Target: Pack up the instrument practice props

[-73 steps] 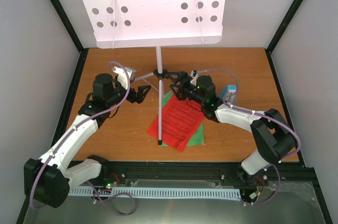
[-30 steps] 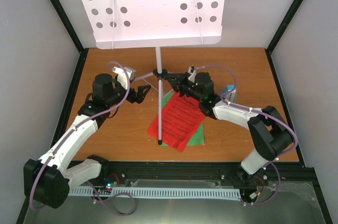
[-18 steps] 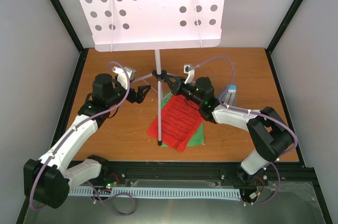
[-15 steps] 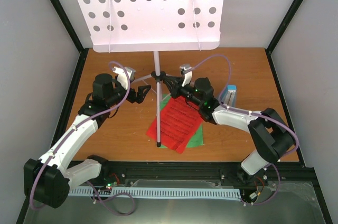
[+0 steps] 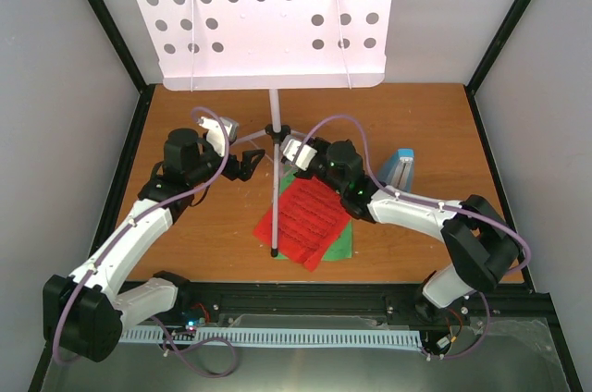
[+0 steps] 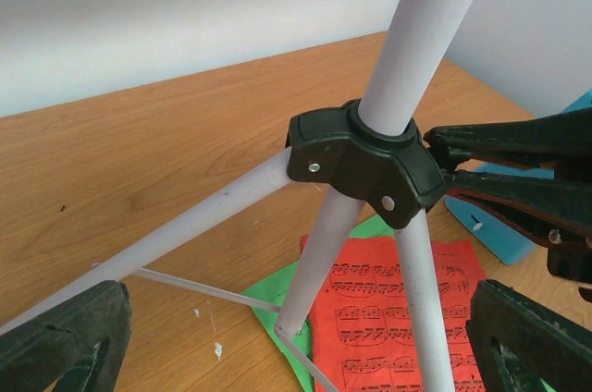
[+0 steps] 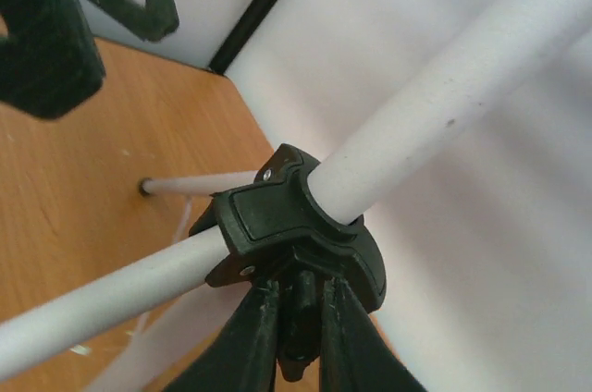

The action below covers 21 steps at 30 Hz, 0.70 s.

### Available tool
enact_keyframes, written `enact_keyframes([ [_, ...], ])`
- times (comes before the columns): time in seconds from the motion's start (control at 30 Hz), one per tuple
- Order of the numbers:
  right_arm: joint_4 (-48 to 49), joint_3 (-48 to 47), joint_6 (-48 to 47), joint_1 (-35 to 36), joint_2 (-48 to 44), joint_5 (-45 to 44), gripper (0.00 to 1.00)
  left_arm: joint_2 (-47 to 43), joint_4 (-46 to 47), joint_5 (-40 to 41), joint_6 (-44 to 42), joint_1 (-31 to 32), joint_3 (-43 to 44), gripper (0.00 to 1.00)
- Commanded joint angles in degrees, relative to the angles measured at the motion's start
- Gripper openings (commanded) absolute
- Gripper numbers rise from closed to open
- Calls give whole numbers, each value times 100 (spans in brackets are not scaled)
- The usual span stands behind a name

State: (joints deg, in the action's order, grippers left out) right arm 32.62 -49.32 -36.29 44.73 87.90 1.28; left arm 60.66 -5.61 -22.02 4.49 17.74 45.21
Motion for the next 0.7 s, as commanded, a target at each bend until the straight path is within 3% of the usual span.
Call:
enact_keyframes([
  [0.0,-362,238,-1540,1,148,-898,20,34,61,-8,-124,1,43,100],
  [0.17,-322,472,-457,1,-496,-445,56,25,64,71,-149,2,32,99],
  [0.3,-316,864,855,0,-1168,-256,72,38,70,38,-137,2,45,99],
  [0.4,-224,1139,2329,-26,-1579,-744,85,48,69,-18,-120,2,40,99],
  [0.5,-417,1200,4203,-198,-1752,-879,92,45,77,-24,-110,2,40,99],
  [0.67,-203,1153,7649,-768,-1718,-56,96,34,61,74,-115,2,37,99],
])
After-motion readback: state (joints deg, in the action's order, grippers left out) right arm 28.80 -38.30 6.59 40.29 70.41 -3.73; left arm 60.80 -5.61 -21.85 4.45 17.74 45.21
